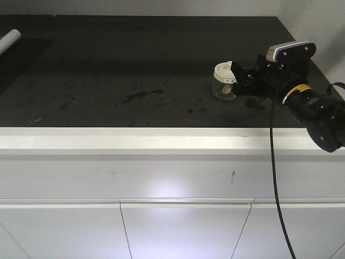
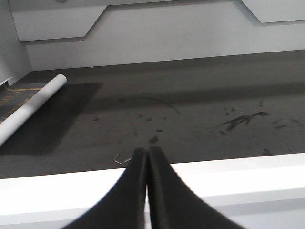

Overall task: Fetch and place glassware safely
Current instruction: 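Close the right gripper around the jar's white lid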

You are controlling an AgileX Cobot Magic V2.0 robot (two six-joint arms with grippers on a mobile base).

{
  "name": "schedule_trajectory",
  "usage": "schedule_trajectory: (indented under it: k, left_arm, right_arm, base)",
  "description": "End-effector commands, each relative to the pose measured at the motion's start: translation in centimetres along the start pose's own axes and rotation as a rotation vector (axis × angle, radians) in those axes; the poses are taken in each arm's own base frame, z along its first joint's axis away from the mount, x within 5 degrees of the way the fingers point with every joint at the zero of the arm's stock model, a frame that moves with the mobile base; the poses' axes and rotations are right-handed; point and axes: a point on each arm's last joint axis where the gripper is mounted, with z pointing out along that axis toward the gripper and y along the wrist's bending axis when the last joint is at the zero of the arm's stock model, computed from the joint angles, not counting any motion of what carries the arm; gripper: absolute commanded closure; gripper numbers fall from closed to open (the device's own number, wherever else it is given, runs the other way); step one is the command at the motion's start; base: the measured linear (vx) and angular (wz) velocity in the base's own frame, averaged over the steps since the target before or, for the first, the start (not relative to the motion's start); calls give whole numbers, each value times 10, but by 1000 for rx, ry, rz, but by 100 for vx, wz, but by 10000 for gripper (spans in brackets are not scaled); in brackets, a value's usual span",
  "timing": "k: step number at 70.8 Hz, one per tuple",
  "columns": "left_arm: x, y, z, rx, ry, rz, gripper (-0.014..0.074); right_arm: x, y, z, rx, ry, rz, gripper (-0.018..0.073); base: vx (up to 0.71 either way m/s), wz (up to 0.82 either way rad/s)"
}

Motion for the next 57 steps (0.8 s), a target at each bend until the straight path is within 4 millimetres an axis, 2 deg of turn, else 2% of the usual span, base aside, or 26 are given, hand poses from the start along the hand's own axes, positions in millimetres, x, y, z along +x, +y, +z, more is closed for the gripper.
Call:
schedule_trajectory:
  k: [1, 15, 28, 47, 57]
  left_arm:
    - [-16, 0, -1, 1, -104, -13, 603]
    - [-16, 0, -1, 1, -104, -13, 603]
    - [-16, 0, -1, 1, -104, -13, 603]
    - [-16, 0, -1, 1, -104, -13, 603]
    - [-16, 0, -1, 1, -104, -13, 603]
  right_arm:
    - [-30, -5, 18, -16, -155, -27, 82]
    - [-23, -19, 57, -4, -171, -44, 82]
    - [-10, -29, 84, 15, -141, -56, 82]
    - [8, -35, 102, 20, -100, -70, 89]
    - [9, -35, 103, 8, -90, -95, 182]
  base:
    - [0, 0]
    - [0, 0]
    - [0, 0]
    - [0, 0]
    - [0, 0]
